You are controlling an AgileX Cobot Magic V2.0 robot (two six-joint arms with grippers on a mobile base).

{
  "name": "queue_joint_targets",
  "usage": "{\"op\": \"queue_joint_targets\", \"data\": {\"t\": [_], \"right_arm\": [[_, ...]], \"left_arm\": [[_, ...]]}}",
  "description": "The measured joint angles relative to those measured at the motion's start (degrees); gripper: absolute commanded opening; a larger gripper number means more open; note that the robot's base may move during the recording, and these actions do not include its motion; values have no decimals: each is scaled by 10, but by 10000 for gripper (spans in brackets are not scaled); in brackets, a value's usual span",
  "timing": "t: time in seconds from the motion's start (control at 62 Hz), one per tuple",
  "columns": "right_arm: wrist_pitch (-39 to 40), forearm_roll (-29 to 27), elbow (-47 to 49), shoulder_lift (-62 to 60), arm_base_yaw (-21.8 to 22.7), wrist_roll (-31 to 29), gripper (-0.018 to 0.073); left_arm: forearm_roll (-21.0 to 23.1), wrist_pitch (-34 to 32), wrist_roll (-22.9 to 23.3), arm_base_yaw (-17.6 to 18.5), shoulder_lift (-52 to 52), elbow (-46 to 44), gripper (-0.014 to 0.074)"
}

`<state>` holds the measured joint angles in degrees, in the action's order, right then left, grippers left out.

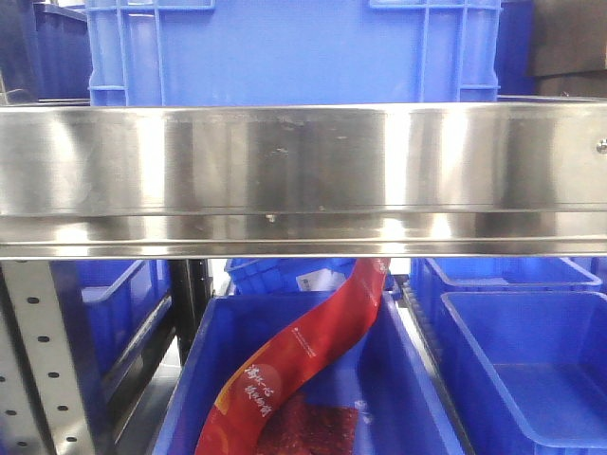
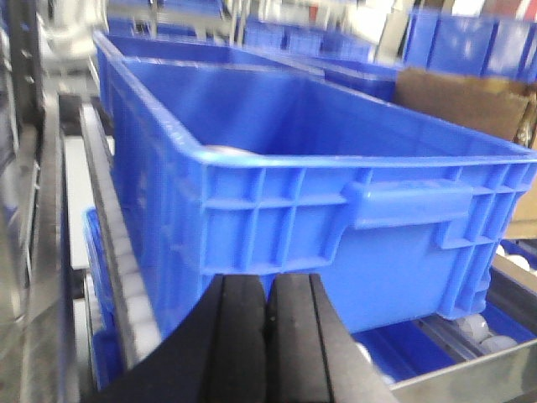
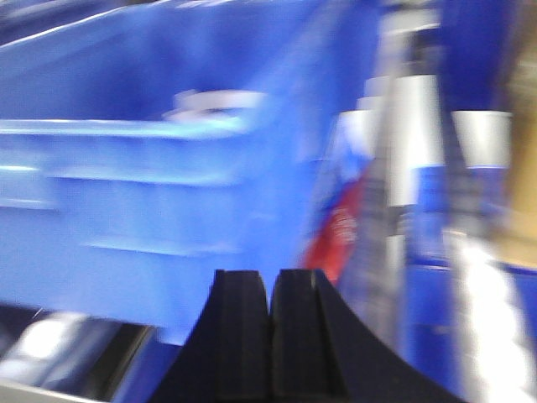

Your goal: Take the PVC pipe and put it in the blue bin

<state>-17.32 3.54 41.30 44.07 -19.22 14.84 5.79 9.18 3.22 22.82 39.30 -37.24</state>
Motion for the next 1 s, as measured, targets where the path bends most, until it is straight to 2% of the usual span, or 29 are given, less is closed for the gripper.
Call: {"op": "queue_joint_targets", "data": {"t": [0.081,0.226,0.403,0.564,1.0], "right_arm": [[4,3,-33,-54,36,2,-168],[-21,14,-79,-142,80,4,-168],[-83,25,-93,-228,88,6,-168],[-90,25,-93,-278,88,6,-168],[-90,26,-93,-302,88,6,-168]], "left_arm": [[8,-8,0,-15,-34,36,-111],[35,-9,0,-69,-77,84,-111],[38,-9,0,-139,-124,92,-111],[38,-5,0,-187,-162,92,-111],[38,-5,0,-195,-182,92,-111]]}}
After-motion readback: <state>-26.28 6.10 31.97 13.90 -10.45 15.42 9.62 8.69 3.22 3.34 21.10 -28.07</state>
